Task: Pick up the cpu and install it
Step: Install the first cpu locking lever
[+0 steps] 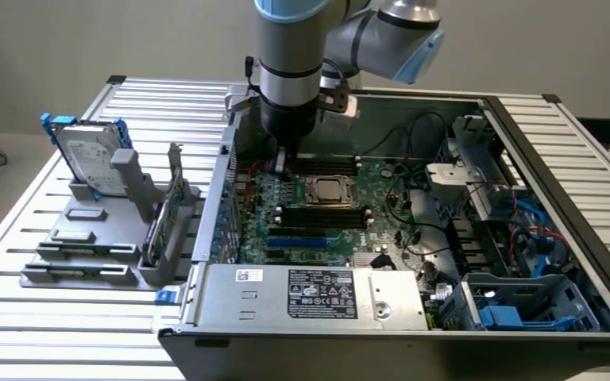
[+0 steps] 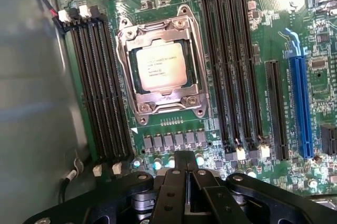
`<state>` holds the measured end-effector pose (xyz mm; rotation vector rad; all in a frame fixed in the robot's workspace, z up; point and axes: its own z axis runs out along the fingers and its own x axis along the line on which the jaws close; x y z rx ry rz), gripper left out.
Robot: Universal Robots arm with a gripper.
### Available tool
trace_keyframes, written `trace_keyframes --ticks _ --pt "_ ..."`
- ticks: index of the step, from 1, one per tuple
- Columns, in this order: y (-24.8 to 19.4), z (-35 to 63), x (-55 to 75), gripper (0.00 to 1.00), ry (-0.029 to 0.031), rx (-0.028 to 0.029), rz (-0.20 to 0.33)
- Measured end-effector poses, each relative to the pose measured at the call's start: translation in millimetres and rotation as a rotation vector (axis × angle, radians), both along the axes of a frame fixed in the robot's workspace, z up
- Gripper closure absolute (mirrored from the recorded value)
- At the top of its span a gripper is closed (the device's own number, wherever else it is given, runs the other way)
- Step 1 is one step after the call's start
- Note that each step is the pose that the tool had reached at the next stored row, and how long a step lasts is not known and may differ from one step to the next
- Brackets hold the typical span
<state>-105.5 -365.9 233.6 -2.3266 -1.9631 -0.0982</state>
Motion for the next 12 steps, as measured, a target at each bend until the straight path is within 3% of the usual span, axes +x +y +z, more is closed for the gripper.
trace_keyframes --ticks 3,9,12 --pt "0.3 0.0 0.1 0.89 -0.0137 -0.0021 0.027" --pt "1.2 0.0 0.1 0.89 -0.0603 -0.0086 0.073" --pt "1.6 -0.1 0.0 0.89 -0.0802 -0.0117 0.097"
